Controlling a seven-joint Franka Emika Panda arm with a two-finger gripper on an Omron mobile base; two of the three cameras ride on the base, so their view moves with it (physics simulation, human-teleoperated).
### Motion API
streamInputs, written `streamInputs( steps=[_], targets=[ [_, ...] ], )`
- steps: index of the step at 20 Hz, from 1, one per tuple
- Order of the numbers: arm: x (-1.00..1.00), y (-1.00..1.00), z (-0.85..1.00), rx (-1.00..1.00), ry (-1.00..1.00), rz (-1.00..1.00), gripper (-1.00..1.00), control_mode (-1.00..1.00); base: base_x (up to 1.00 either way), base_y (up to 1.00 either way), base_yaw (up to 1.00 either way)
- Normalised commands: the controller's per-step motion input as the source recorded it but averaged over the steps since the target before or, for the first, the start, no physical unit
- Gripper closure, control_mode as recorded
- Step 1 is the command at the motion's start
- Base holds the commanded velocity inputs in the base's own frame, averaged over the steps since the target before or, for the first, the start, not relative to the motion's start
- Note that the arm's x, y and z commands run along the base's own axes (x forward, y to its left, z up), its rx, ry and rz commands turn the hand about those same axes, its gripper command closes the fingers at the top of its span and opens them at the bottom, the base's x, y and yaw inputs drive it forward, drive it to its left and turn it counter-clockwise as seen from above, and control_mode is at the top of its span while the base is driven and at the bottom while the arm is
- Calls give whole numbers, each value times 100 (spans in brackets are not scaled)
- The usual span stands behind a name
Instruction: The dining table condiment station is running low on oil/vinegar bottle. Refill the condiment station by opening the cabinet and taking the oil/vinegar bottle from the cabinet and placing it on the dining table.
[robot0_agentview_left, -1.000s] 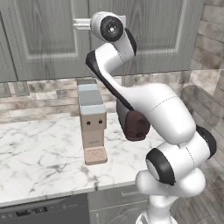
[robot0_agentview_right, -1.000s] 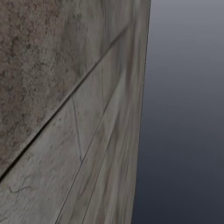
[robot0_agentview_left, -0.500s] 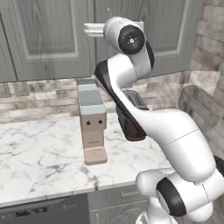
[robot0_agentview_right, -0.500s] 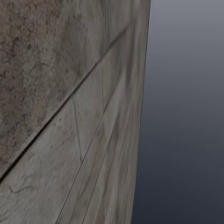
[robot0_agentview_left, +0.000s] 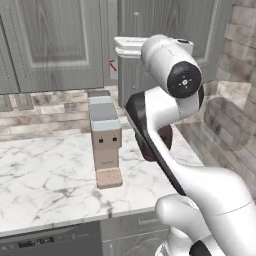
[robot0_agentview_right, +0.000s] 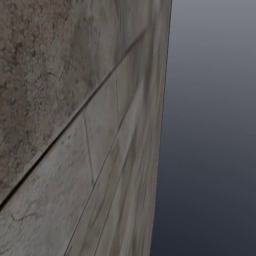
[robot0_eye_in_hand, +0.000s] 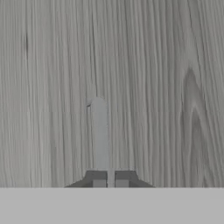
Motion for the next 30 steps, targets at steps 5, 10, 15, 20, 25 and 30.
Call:
streamInputs(
  steps=[5,10,15,20,25,30],
  targets=[
    [-100,-9,0,1,-1,0,-100,-100,0,0,0],
    [-77,40,13,-3,2,0,-100,-100,0,0,0],
    [13,100,9,-24,9,0,-100,-100,0,0,0],
    [73,95,-1,-36,20,0,-100,-100,0,0,0],
    [93,52,-32,-31,13,0,-100,-100,0,0,0],
    [100,28,-53,-28,5,0,-100,-100,0,0,0]
  ],
)
